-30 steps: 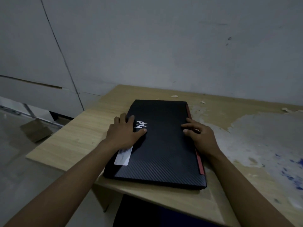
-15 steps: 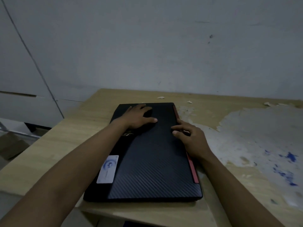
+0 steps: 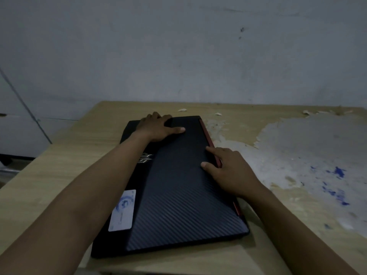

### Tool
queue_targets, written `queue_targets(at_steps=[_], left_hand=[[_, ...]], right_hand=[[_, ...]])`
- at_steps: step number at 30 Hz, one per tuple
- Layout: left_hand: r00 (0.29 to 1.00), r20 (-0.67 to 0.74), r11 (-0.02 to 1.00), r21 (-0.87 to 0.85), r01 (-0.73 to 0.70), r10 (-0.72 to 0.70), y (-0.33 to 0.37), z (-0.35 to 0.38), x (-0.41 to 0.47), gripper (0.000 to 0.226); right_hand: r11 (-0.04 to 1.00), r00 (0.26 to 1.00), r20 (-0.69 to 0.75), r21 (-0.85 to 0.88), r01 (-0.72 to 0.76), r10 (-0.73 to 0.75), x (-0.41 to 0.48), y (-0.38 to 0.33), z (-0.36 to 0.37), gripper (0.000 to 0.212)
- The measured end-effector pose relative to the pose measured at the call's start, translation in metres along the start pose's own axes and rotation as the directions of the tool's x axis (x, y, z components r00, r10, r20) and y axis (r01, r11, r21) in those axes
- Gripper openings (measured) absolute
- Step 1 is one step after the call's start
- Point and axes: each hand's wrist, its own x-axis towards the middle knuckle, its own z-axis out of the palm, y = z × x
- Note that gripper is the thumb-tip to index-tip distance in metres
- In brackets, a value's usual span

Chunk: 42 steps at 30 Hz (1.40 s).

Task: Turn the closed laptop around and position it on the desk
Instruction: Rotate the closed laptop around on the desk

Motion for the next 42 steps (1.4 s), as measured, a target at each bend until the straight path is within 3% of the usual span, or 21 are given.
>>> queue_targets(at_steps=[6,15,20,22,25,29,31,34,38,42], left_hand=[[0.999,-0.038,0.999,0.009,0.035,-0.035,0.005,0.001,-0.002,0.111],[0.981,-0.111,0.987,0.003,0.159,-0.158,-0.002,0.008,-0.034,0.115],[0.986,-0.100,0.989,0.052,0.137,-0.132,-0.004,0.012,-0.045,0.101],[0.993,-0.100,0.997,0.052,0.064,-0.059,0.000,0.015,-0.051,0.088],[0.981,-0.054,0.982,0.030,-0.186,0.187,0.022,0.022,-0.070,0.075],[0.828,0.033,0.828,0.006,-0.561,0.560,0.070,0.034,-0.099,0.064],[0.735,0.059,0.736,-0.013,-0.676,0.676,0.083,0.038,-0.106,0.056],[0.673,0.050,0.674,-0.100,-0.732,0.738,0.084,0.037,-0.109,0.052],[0.665,0.016,0.663,-0.098,-0.742,0.747,0.084,0.037,-0.109,0.054],[0.667,-0.004,0.662,-0.122,-0.740,0.745,0.086,0.035,-0.109,0.056]], right_hand=[[0.997,0.998,0.060,-0.080,0.005,0.000,-0.024,-0.008,0.000,0.071],[0.998,0.996,0.068,0.006,0.058,-0.059,-0.039,0.000,-0.011,0.067],[0.997,0.995,0.073,-0.032,0.068,-0.066,-0.042,-0.001,-0.012,0.067],[0.994,0.996,0.072,-0.084,0.066,-0.060,-0.048,-0.002,-0.010,0.068],[0.993,0.997,0.070,-0.109,0.048,-0.041,-0.065,-0.003,-0.009,0.069],[0.994,1.000,-0.009,-0.106,0.023,-0.025,-0.094,-0.003,-0.005,0.069],[0.995,0.998,-0.058,-0.103,0.013,-0.019,-0.108,-0.006,-0.001,0.070],[0.995,0.993,-0.122,-0.097,0.001,-0.013,-0.124,-0.009,0.007,0.071],[0.994,0.970,-0.239,-0.108,0.009,-0.035,-0.122,-0.009,0.015,0.066],[0.987,0.961,-0.260,-0.154,0.050,-0.089,-0.119,-0.006,0.015,0.063]])
